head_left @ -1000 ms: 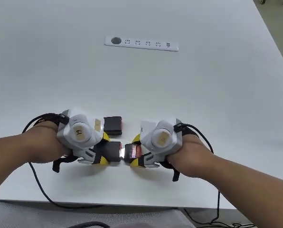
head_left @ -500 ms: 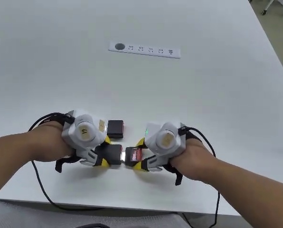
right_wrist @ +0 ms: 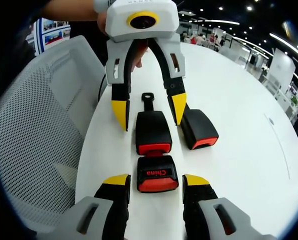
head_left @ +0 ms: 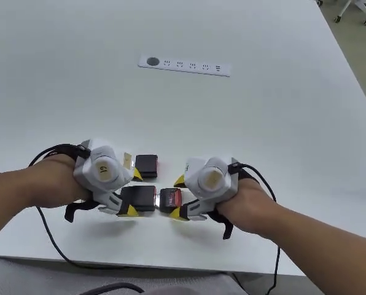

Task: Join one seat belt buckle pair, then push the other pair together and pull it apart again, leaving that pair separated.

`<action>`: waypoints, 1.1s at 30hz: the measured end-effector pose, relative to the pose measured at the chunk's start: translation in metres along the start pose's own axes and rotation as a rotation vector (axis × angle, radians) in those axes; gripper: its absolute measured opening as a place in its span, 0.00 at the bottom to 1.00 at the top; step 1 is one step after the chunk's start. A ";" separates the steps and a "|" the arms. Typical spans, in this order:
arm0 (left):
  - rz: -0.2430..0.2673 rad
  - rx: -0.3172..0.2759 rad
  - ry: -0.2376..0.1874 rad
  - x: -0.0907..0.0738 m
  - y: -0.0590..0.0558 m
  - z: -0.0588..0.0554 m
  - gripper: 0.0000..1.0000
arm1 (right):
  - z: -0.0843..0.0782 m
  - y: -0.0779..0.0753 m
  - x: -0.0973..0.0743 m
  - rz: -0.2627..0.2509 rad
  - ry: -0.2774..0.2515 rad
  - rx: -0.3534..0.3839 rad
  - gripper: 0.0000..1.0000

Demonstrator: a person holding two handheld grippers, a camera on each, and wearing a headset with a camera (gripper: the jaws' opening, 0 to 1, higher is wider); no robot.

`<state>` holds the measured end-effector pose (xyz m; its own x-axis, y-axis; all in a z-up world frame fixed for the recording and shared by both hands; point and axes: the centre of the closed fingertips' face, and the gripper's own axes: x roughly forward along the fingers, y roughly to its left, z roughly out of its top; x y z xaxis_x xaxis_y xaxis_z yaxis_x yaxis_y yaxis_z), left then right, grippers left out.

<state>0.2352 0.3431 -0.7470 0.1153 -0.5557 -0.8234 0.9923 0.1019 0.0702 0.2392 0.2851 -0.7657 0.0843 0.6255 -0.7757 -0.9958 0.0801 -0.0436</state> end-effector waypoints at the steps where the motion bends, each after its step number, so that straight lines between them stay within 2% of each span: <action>1: 0.006 0.000 -0.002 -0.002 0.001 0.000 0.48 | 0.001 0.000 -0.003 -0.002 -0.006 0.001 0.38; 5: 0.040 -0.004 -0.016 -0.011 0.007 0.001 0.48 | 0.003 -0.005 -0.015 -0.024 -0.014 -0.007 0.38; 10: 0.077 -0.035 -0.038 -0.019 0.021 -0.003 0.48 | -0.002 -0.020 -0.035 -0.063 -0.016 -0.010 0.38; 14: 0.097 -0.084 -0.030 -0.023 0.038 -0.008 0.45 | -0.014 -0.036 -0.045 -0.093 -0.002 0.003 0.38; 18: 0.113 -0.087 -0.033 -0.025 0.057 -0.009 0.45 | -0.029 -0.053 -0.055 -0.122 0.015 0.016 0.38; 22: 0.120 -0.060 -0.010 -0.022 0.069 -0.008 0.46 | -0.044 -0.063 -0.060 -0.132 0.049 0.019 0.38; 27: 0.103 -0.060 -0.005 -0.012 0.079 -0.005 0.44 | -0.060 -0.070 -0.061 -0.131 0.087 0.021 0.38; 33: 0.059 -0.034 0.025 0.002 0.077 -0.002 0.42 | -0.069 -0.074 -0.056 -0.105 0.106 0.027 0.37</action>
<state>0.3121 0.3512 -0.7447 0.1723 -0.5272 -0.8321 0.9816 0.1622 0.1005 0.3058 0.1905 -0.7630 0.1827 0.5269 -0.8300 -0.9802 0.1629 -0.1123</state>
